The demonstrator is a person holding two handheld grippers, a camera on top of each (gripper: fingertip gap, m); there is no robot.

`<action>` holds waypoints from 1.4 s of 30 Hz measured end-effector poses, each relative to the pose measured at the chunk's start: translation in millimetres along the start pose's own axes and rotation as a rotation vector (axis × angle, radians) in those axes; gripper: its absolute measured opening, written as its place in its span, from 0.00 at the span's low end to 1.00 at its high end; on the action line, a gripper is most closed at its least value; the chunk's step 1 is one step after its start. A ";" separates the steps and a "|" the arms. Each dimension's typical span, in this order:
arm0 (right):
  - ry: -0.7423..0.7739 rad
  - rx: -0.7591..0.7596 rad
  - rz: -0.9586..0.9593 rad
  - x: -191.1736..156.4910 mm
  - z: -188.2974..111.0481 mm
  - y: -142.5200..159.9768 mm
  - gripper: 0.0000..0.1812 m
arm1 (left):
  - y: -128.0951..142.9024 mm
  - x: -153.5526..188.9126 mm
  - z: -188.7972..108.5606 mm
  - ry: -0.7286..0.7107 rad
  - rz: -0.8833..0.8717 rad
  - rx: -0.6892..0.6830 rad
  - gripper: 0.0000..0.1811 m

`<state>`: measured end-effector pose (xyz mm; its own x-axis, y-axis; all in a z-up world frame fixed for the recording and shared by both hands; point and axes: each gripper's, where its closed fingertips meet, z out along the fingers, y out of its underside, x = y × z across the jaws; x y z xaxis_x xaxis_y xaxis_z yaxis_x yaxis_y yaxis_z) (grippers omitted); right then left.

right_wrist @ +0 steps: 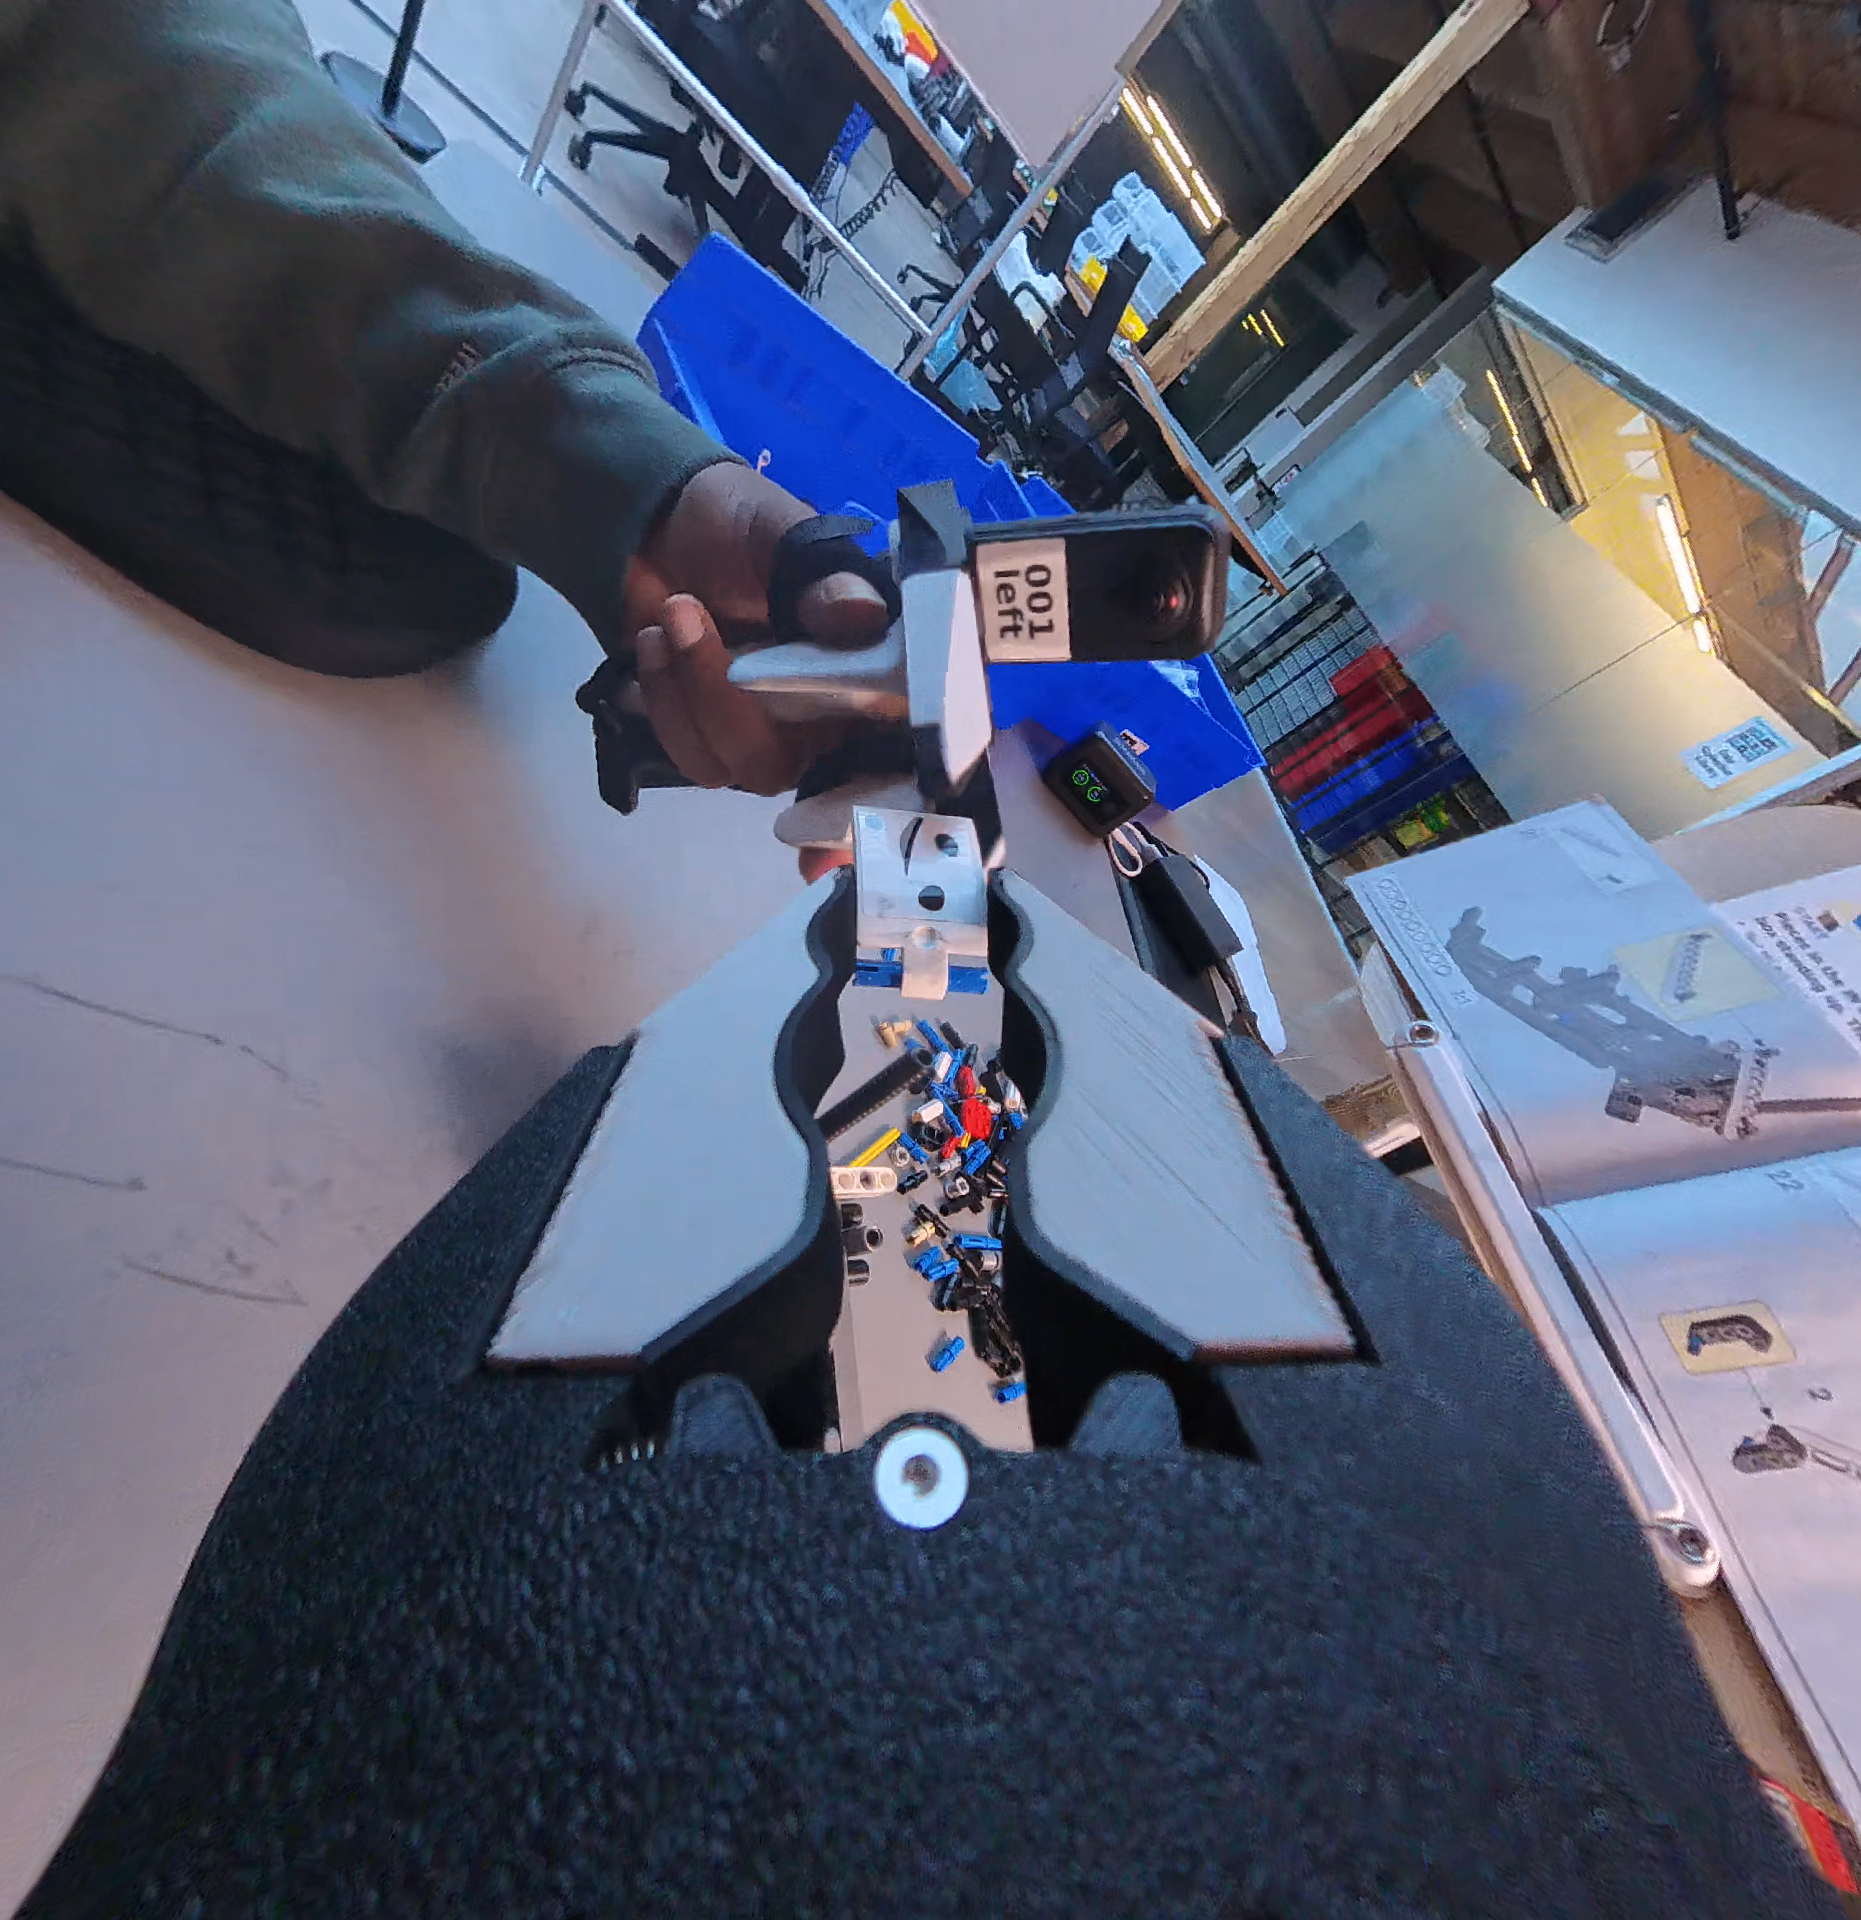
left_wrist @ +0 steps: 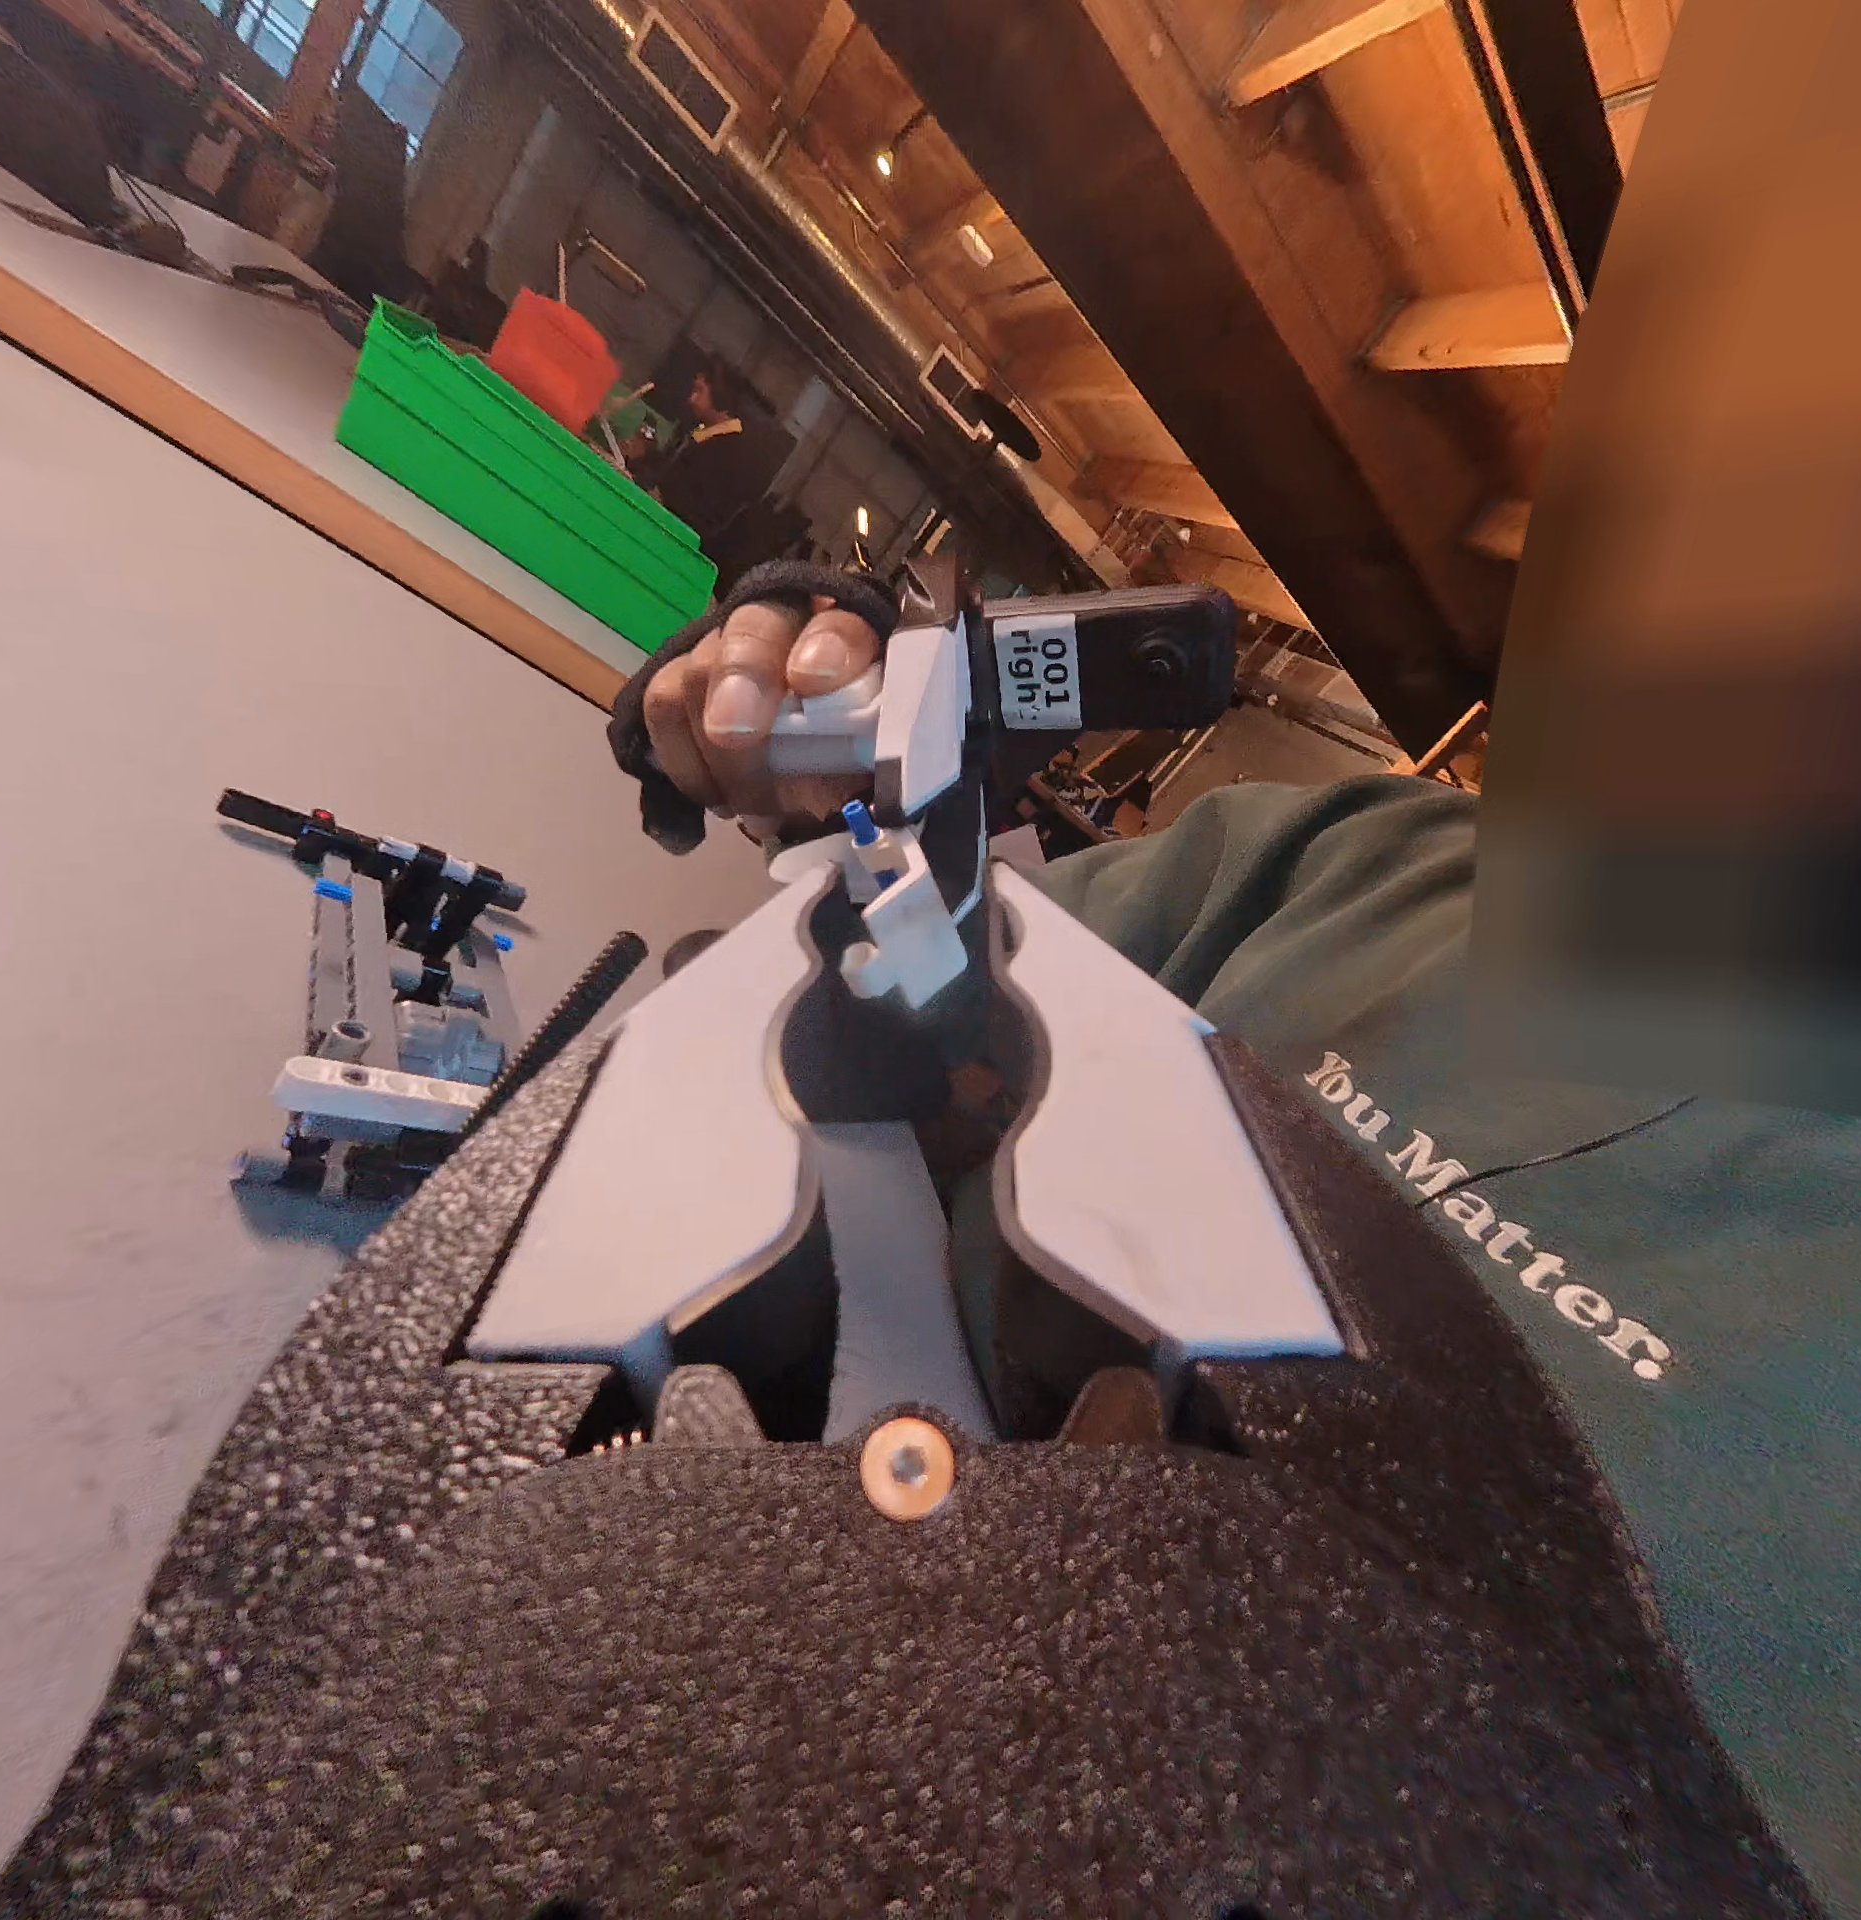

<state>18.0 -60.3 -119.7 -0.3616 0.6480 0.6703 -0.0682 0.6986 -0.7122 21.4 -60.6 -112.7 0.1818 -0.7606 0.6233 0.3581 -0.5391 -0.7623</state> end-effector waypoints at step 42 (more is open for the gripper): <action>-0.164 0.040 0.654 -2.2 -0.9 9.9 0.01 | -5.8 1.3 -4.0 -0.165 0.467 -0.002 0.09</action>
<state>18.9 -54.5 -128.1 -0.4763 0.8772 0.0601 0.1793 0.1639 -0.9700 15.9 -59.9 -108.2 0.4651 -0.8538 0.2340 0.2022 -0.1549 -0.9670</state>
